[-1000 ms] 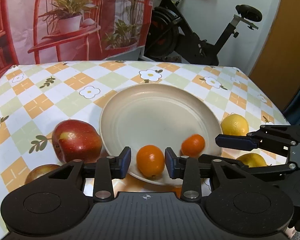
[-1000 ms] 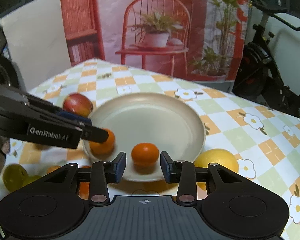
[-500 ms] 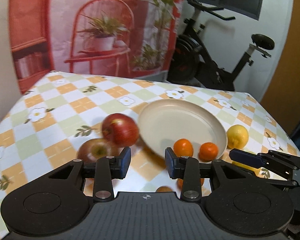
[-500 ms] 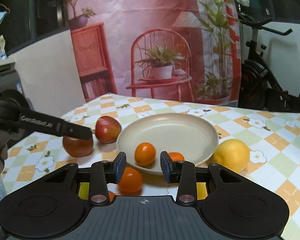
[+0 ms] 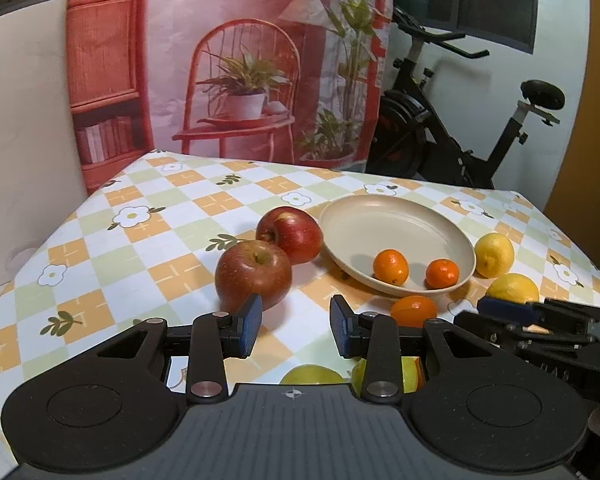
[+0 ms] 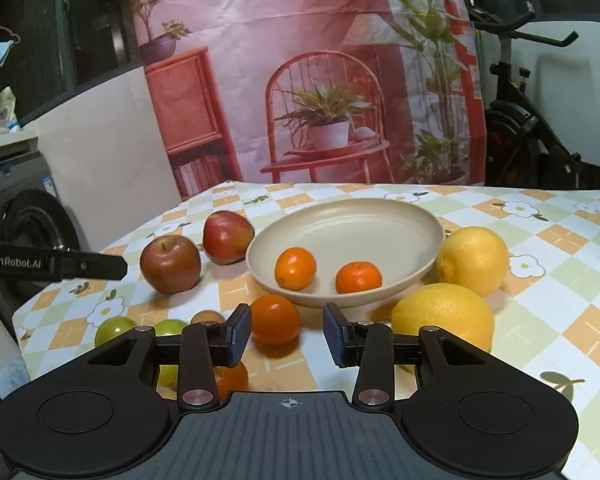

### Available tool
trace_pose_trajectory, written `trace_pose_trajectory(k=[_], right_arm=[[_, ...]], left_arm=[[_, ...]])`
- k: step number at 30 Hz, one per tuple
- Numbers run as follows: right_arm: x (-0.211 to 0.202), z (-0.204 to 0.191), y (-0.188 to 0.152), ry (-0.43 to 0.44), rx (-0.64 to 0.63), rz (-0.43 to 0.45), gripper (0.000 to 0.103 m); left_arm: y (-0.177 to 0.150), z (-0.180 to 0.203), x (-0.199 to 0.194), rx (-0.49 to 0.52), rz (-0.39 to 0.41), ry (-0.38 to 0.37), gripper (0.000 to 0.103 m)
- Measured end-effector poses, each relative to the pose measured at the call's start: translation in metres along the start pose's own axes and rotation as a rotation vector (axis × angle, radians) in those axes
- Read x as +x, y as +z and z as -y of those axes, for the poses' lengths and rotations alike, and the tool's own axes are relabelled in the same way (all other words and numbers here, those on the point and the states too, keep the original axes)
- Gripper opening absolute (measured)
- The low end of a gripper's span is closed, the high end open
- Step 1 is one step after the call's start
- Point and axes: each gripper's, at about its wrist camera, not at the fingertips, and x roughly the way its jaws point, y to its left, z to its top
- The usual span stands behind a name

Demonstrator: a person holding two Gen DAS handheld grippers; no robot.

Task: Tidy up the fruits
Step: 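Withdraw both tools from the plate toward the remaining fruits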

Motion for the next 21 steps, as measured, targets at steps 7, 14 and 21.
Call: trace_pose_trajectory(k=[7,14,21], right_arm=[[-0.002,-0.009,-0.006,0.036,-0.049,-0.005,0.039],[-0.001,-0.013,-0.005,0.089,-0.059,-0.029,0.04],[0.002,-0.021,-0.006,0.135,-0.095,-0.071,0.04]], left_arm=[[-0.008,0.005,0.002,-0.002,-0.011,-0.011,0.039],[-0.018,0.005,0.001,0.015,-0.023,-0.009,0.039],[-0.02,0.003,-0.001,0.013,-0.04,-0.014,0.039]])
